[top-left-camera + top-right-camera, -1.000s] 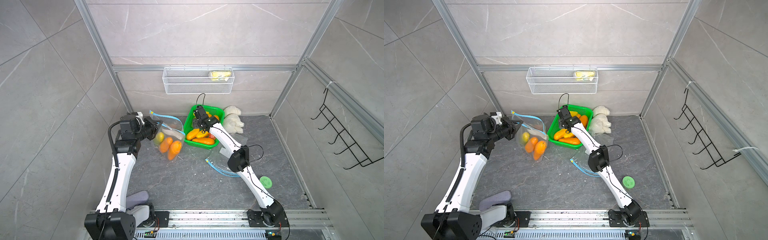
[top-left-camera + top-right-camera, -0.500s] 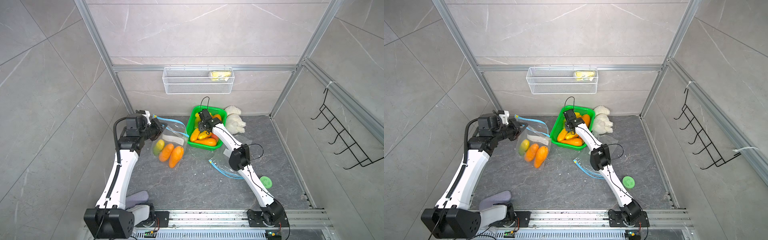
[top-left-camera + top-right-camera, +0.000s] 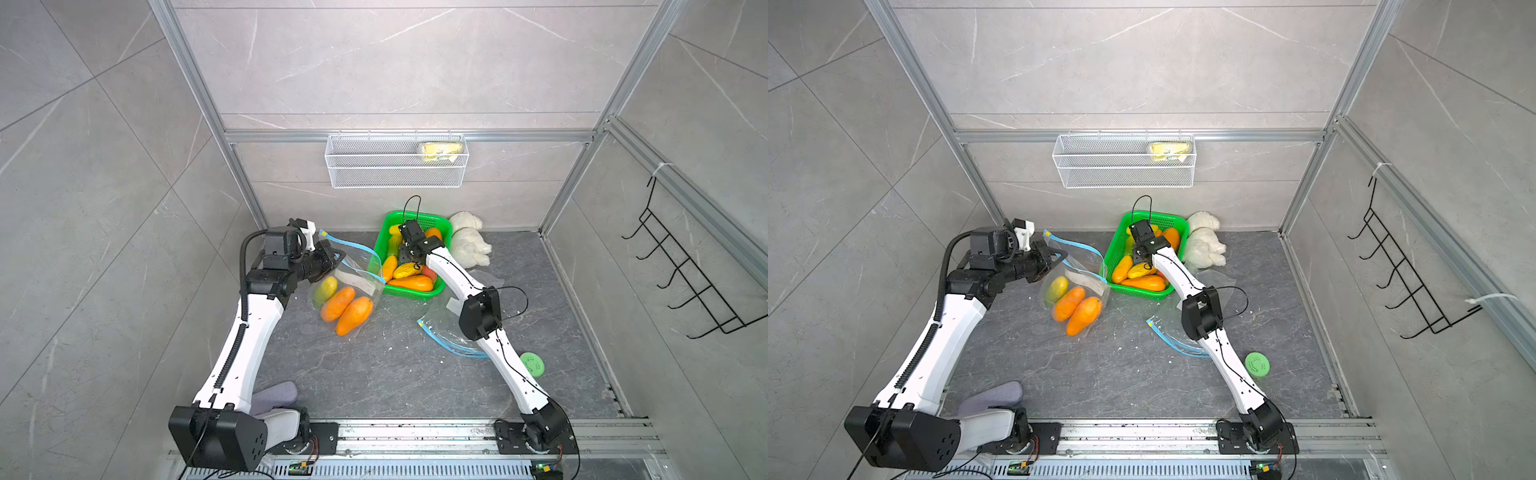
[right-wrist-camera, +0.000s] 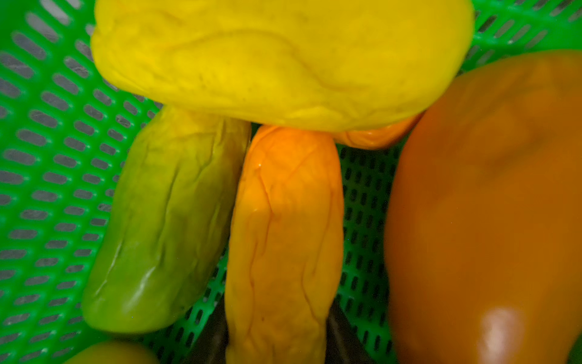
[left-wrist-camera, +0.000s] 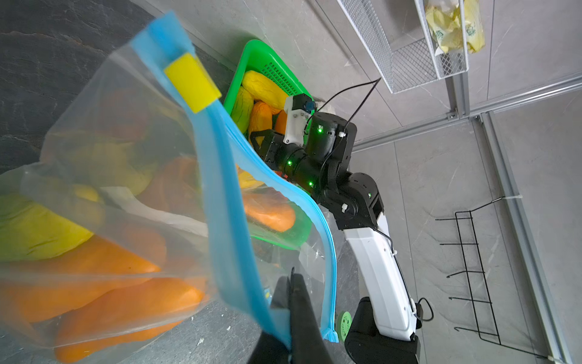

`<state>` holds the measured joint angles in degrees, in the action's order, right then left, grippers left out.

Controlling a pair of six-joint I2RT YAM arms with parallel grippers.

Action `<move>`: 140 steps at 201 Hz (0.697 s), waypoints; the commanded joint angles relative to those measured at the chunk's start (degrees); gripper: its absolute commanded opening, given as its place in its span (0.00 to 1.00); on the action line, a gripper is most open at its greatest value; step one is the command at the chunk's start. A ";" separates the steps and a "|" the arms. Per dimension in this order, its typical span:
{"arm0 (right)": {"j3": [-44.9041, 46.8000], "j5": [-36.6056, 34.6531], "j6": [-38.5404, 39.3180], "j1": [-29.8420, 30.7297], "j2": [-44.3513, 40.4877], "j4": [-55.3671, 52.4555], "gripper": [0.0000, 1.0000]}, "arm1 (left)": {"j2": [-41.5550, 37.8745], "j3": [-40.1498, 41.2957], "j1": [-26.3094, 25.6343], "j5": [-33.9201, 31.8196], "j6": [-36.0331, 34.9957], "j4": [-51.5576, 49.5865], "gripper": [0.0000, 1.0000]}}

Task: Place the mango in a zip-top bag and seal the zipper
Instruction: Pick up the mango from the basket.

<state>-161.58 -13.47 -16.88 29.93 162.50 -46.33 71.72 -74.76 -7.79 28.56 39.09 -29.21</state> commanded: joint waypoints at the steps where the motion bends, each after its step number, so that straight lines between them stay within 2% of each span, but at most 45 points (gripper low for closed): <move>1: 0.96 0.01 1.25 1.30 -8.16 -2.37 0.16 | -2.83 0.24 -1.88 -0.03 -3.91 -1.10 0.00; 34: 12.05 -0.14 2.52 3.04 -19.29 0.64 0.16 | -4.73 2.62 -3.37 0.29 -5.06 -1.11 0.00; 62: 33.61 2.07 1.74 3.37 -32.67 11.97 0.15 | -4.47 3.39 -3.36 -0.23 -4.55 -0.85 0.00; 99: 68.14 13.71 1.12 3.53 -57.24 39.18 0.08 | -1.06 3.48 -3.46 -0.16 -2.95 1.22 0.00; 121: 80.62 21.18 2.27 4.95 -67.64 49.04 0.07 | 1.18 3.06 -4.02 -0.01 -1.84 3.14 0.00; 140: 86.92 25.61 4.46 7.36 -72.32 54.85 0.07 | 2.27 2.13 -4.59 -0.24 -1.43 3.37 0.00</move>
<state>-81.38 2.44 -15.16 34.26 95.31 -6.74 72.86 -71.33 -11.64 28.56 36.73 -28.34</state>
